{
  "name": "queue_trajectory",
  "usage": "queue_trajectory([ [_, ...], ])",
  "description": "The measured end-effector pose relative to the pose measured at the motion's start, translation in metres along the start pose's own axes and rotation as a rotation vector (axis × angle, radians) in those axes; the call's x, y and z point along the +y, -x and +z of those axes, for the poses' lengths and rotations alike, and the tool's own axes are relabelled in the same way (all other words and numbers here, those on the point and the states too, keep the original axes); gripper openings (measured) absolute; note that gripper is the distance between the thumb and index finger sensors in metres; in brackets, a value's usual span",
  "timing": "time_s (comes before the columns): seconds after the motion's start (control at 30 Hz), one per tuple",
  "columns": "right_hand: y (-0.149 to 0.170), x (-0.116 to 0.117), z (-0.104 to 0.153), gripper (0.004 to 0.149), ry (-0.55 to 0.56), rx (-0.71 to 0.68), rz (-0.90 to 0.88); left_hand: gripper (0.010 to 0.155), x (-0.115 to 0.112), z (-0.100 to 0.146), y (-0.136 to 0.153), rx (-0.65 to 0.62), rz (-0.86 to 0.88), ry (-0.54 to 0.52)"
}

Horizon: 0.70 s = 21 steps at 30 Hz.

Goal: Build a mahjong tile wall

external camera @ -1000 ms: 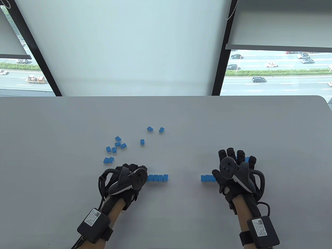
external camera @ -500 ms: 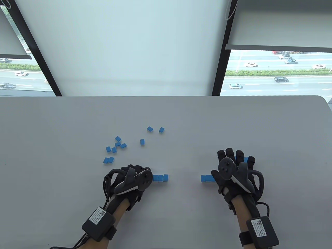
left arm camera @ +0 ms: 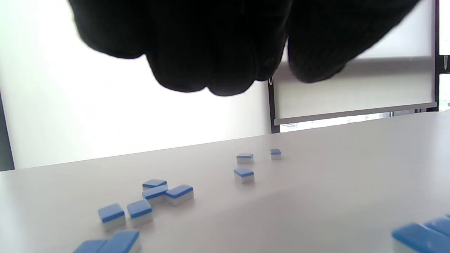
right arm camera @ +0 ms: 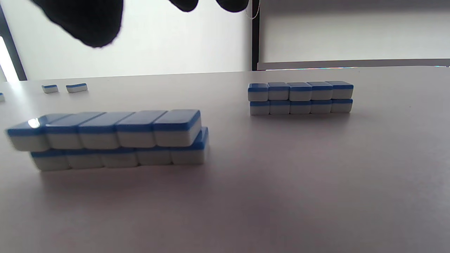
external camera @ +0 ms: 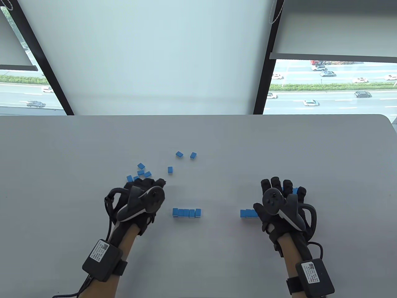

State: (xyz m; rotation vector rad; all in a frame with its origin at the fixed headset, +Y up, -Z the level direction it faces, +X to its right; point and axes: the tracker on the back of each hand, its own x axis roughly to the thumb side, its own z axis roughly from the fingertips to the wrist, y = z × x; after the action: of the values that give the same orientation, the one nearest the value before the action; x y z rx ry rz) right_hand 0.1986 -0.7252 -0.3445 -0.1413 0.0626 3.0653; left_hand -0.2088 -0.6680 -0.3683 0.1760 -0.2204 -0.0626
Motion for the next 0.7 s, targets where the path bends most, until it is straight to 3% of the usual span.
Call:
queue_trajectory([
  [0.13,0.001,0.0,0.0,0.079,-0.003,0.005,-0.001,0.059,0.0,-0.011,0.036,0.103,0.031,0.002],
  [0.3,0.002,0.0,-0.001,0.079,-0.009,0.011,0.001,0.059,-0.044,-0.017,0.078,0.238,0.101,0.114],
  [0.5,0.002,0.001,-0.002,0.079,-0.018,0.013,0.013,0.061,-0.088,-0.018,0.089,0.234,0.102,0.279],
  [0.7,0.001,0.001,-0.003,0.08,-0.024,0.014,0.026,0.062,-0.095,-0.02,0.089,0.223,0.075,0.305],
])
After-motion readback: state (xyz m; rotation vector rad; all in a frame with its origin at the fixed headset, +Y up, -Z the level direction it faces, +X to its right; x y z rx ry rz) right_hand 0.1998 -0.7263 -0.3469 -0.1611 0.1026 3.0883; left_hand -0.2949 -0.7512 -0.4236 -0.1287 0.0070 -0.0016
